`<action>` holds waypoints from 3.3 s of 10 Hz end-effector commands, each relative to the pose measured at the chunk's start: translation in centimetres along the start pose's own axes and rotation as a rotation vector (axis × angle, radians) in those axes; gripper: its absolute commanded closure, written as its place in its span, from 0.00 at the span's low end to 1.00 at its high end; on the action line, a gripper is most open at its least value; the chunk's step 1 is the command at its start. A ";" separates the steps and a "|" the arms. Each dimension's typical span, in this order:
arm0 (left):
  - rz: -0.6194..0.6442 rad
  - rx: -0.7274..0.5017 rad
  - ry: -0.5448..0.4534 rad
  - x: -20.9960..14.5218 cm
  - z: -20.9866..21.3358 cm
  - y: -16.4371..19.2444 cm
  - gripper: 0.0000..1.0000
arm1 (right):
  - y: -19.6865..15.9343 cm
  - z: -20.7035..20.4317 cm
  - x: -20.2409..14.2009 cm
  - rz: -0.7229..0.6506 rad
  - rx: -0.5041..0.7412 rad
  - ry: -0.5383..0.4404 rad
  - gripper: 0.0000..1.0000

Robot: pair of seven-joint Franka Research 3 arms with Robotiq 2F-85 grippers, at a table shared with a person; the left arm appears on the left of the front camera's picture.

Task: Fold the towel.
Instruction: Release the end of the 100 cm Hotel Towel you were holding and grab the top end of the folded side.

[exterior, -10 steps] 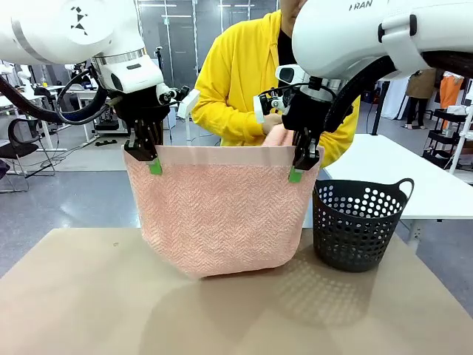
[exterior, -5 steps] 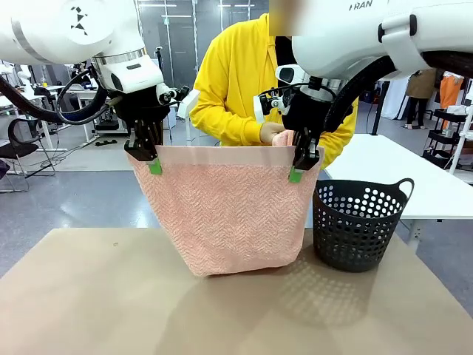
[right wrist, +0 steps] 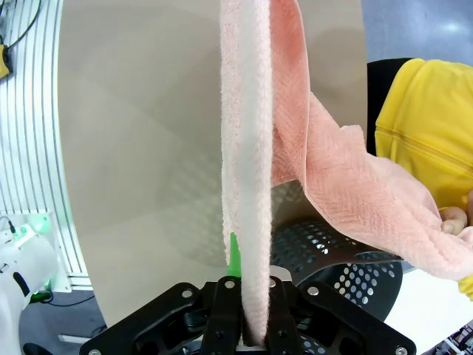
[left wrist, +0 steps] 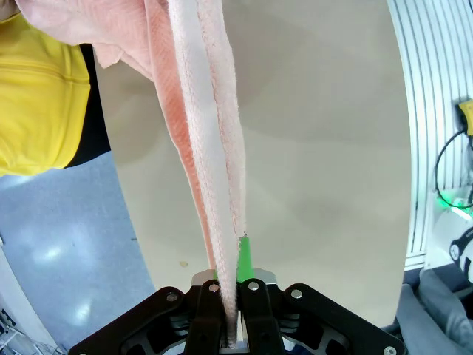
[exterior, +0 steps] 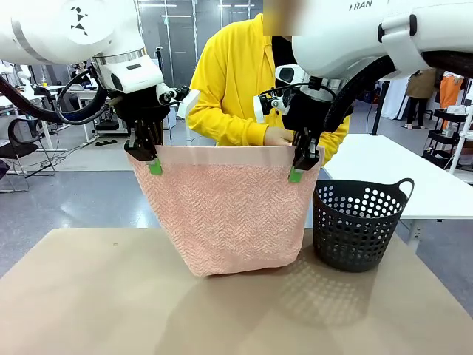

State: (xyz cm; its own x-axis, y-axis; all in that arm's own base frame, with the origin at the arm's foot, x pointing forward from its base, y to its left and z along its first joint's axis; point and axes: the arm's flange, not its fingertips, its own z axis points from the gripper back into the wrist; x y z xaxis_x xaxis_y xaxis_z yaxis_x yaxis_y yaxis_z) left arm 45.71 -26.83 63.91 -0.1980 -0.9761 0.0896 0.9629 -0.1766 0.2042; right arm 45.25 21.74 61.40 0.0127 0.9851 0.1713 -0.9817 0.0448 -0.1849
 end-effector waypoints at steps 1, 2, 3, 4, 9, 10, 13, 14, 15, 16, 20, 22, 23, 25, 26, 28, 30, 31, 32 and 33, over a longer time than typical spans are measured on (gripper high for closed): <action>-0.001 0.000 0.003 -0.1 0.0 0.0 1.00 | 0.0 0.1 0.0 0.002 0.000 0.001 1.00; -0.001 0.000 0.003 -0.1 0.0 0.0 1.00 | 0.0 0.1 0.0 0.002 0.000 0.001 1.00; -0.001 0.000 0.003 -0.1 0.0 0.0 1.00 | 0.0 0.1 0.0 0.002 0.000 0.001 1.00; -0.001 0.000 0.003 -0.1 0.0 0.0 1.00 | 0.0 0.1 0.0 0.002 0.000 0.001 1.00; -0.001 0.000 0.003 -0.1 0.0 0.0 1.00 | 0.0 0.1 0.0 0.002 0.000 0.001 1.00; -0.001 0.000 0.003 -0.1 0.0 0.0 1.00 | 0.0 0.1 0.0 0.002 0.000 0.001 1.00; -0.001 0.000 0.003 -0.1 0.0 0.0 1.00 | 0.0 0.1 0.0 0.002 0.000 0.001 1.00; -0.001 0.000 0.003 -0.1 0.0 0.0 1.00 | 0.0 0.1 0.0 0.002 0.000 0.001 1.00; -0.001 0.000 0.003 -0.1 0.0 0.0 1.00 | 0.0 0.1 0.0 0.002 0.000 0.001 1.00; -0.001 0.000 0.003 -0.1 0.0 0.0 1.00 | 0.0 0.1 0.0 0.002 0.000 0.001 1.00; -0.001 0.000 0.003 -0.1 0.0 0.0 1.00 | 0.0 0.1 0.0 0.002 0.000 0.001 1.00; -0.001 0.000 0.003 -0.1 0.0 0.0 1.00 | 0.0 0.1 0.0 0.002 0.000 0.001 1.00; -0.001 0.000 0.003 -0.1 0.0 0.0 1.00 | 0.0 0.1 0.0 0.002 0.000 0.001 1.00; -0.001 0.000 0.003 -0.1 0.0 0.0 1.00 | 0.0 0.1 0.0 0.002 0.000 0.001 1.00; -0.001 0.000 0.003 -0.1 0.0 0.0 1.00 | 0.0 0.1 0.0 0.002 0.000 0.001 1.00; -0.001 0.000 0.003 -0.1 0.0 0.0 1.00 | 0.0 0.1 0.0 0.002 0.000 0.001 1.00; -0.001 0.000 0.003 -0.1 0.0 0.0 1.00 | 0.0 0.1 0.0 0.002 0.000 0.001 1.00; -0.001 0.000 0.003 -0.1 0.0 0.0 1.00 | 0.0 0.1 0.0 0.002 0.000 0.001 1.00; -0.001 0.000 0.003 -0.1 0.0 0.0 1.00 | 0.0 0.1 0.0 0.002 0.000 0.001 1.00; -0.001 0.000 0.003 -0.1 0.0 0.0 1.00 | 0.0 0.1 0.0 0.002 0.000 0.001 1.00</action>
State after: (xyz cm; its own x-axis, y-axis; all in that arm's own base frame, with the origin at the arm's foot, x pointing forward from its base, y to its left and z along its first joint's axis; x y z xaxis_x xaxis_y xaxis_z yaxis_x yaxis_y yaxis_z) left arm 45.71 -26.83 63.91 -0.1980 -0.9761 0.0896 0.9629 -0.1766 0.2042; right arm 45.25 21.74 61.41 0.0126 0.9851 0.1714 -0.9817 0.0447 -0.1850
